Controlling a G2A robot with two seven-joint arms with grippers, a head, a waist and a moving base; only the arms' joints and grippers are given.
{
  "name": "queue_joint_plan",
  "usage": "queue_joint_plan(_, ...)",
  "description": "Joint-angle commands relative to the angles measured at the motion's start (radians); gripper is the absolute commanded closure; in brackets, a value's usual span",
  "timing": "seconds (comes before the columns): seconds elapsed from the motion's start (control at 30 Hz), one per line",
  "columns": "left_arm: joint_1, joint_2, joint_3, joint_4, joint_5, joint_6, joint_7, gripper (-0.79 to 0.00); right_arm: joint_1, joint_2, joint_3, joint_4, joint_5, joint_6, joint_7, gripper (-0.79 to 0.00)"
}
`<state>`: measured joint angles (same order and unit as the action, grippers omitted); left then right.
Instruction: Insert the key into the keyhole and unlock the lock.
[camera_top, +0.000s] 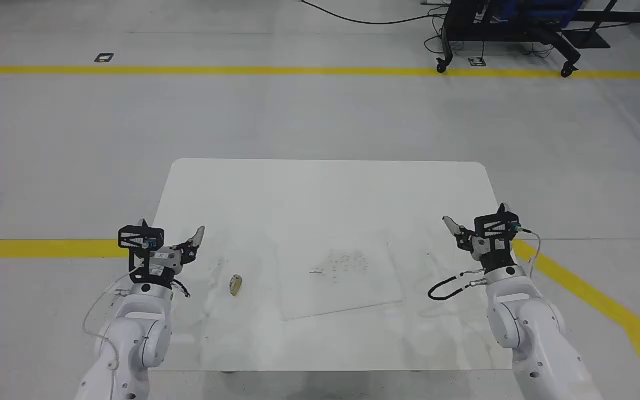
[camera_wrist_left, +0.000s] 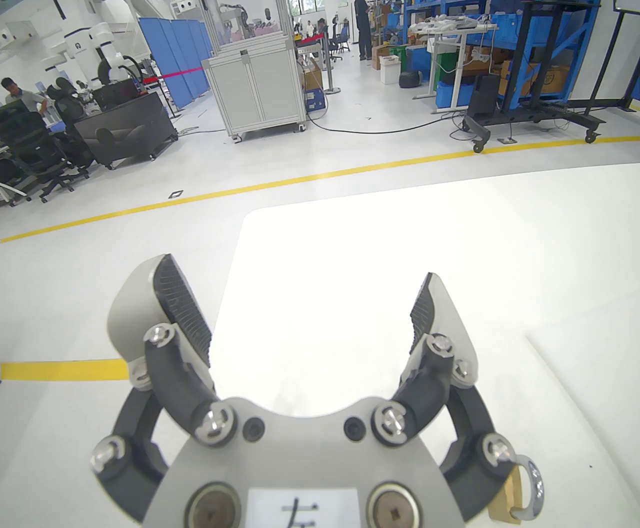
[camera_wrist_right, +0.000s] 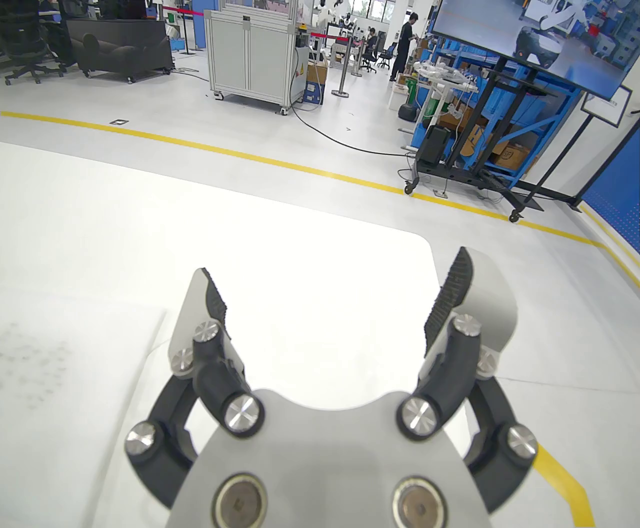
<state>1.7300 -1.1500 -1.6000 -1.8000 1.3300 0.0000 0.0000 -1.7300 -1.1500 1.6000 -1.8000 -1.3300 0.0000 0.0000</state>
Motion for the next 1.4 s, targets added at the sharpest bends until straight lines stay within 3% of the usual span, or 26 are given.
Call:
queue_joint_plan(0.0, 0.000, 0.000, 0.000, 0.000, 0.000, 0.000, 0.000, -0.784, 0.000, 0.000, 0.000, 0.000, 0.000, 0.000, 0.000, -0.784)
queue_joint_plan(0.3, 0.000, 0.000, 0.000, 0.000, 0.000, 0.000, 0.000, -0.785, 0.014, 0.000, -0.018, 0.006, -0.030, -0.015, 0.015, -0.785)
queue_joint_plan(0.47, 0.000, 0.000, 0.000, 0.000, 0.000, 0.000, 0.000, -0.785, 0.111, -0.008, -0.143, 0.029, -0.096, -0.087, 0.081, -0.785)
queue_joint_plan(0.67, 0.000, 0.000, 0.000, 0.000, 0.000, 0.000, 0.000, -0.785, 0.233, -0.026, -0.304, 0.099, -0.062, -0.222, 0.143, -0.785)
queue_joint_plan(1.13, 0.000, 0.000, 0.000, 0.000, 0.000, 0.000, 0.000, -0.785, 0.234, -0.026, -0.306, 0.105, -0.062, -0.227, 0.148, -0.785)
queue_joint_plan(1.37, 0.000, 0.000, 0.000, 0.000, 0.000, 0.000, 0.000, -0.785, 0.395, -0.039, -0.388, 0.261, 0.058, -0.466, 0.207, -0.785)
